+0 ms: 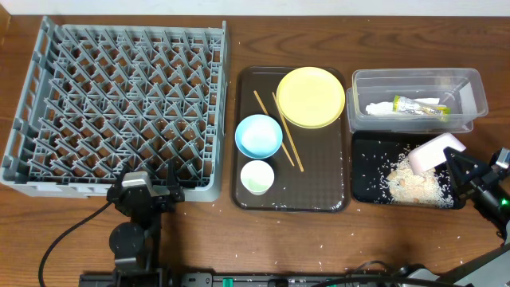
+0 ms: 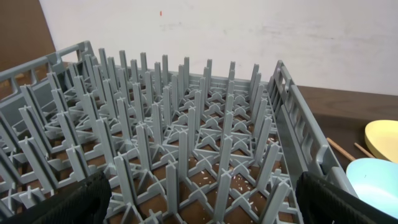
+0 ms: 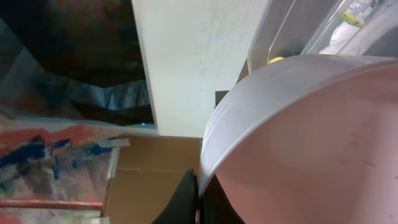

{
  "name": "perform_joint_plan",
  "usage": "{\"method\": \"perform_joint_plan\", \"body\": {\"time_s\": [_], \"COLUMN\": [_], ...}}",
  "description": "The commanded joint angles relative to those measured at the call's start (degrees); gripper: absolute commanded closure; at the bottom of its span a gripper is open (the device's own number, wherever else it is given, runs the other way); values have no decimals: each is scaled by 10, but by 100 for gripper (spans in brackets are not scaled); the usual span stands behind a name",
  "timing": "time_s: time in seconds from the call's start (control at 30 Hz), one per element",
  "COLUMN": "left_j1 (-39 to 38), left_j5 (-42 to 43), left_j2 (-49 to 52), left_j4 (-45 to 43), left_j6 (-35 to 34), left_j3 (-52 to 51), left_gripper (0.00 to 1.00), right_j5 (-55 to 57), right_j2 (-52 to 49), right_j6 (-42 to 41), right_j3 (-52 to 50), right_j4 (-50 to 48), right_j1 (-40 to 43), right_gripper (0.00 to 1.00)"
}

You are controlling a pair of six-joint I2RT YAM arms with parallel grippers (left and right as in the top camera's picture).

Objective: Sort waste into correct bins and load items into the dishwasher
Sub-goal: 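Tip the pink bowl over the black tray to dump the rice, then set the emptied pink bowl back on the brown tray with the right gripper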

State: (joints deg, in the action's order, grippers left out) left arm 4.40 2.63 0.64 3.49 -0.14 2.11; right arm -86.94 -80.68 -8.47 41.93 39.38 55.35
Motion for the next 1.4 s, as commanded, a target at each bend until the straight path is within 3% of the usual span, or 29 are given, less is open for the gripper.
{"method": "perform_joint_plan", "body": {"time_s": [0.0, 0.33, 0.67, 0.97, 1.17, 1.37], "left_j1": [2, 2, 2, 2, 2, 2], "left_j5": [-3, -3, -3, -3, -3, -3], "left_j2": [-3, -3, -3, -3, -3, -3], "left_j4": [7, 7, 7, 7, 7, 7], "left_j6": [3, 3, 3, 3, 3, 3], "left_j3": [-17, -17, -17, -17, -17, -17], "left_gripper": [5, 5, 5, 5, 5, 5], "right_j5": [27, 69, 192, 410, 628, 735], "right_j2": [9, 11, 70, 110, 93, 17], "right_j6": [23, 6, -10, -25, -96, -132], "right_j3": [0, 0, 20, 153, 202, 202], "right_j4": [-1, 1, -7, 71, 87, 94], "right_j1": [1, -42, -167, -459, -691, -814], "right_gripper": [99, 99, 99, 99, 99, 99]}}
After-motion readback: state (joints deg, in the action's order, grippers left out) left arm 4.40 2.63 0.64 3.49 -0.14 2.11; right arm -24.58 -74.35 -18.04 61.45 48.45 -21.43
